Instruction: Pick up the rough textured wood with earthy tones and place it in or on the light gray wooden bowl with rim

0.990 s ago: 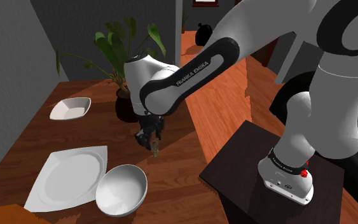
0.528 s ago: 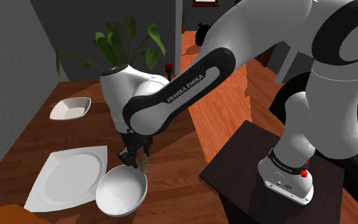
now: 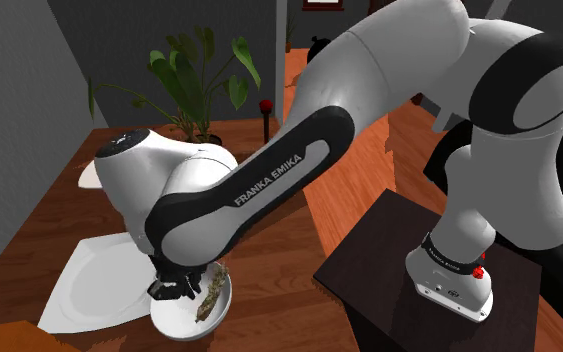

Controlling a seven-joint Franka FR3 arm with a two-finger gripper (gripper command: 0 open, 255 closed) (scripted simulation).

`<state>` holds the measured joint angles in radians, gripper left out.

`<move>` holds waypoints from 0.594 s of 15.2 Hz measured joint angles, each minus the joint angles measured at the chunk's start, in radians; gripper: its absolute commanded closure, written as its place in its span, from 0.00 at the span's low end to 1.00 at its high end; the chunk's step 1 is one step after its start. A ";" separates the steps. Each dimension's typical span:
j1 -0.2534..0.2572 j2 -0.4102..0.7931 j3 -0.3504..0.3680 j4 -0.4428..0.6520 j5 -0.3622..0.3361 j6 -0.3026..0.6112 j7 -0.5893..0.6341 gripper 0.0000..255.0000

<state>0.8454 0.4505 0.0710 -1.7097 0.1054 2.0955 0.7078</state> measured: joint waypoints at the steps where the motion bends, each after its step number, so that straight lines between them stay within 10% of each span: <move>1: 0.003 0.009 0.001 0.000 0.000 0.009 0.003 1.00; 3: 0.004 0.023 0.001 -0.009 0.000 0.032 0.003 1.00; 4: 0.004 0.023 0.001 -0.009 0.000 0.032 0.003 0.00; 6: 0.005 -0.014 -0.004 -0.076 -0.006 0.085 0.003 0.00; 9: 0.019 -0.171 -0.039 -0.417 -0.060 0.494 0.031 0.00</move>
<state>0.8648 0.2797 0.0316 -2.1263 0.0453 2.5898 0.7384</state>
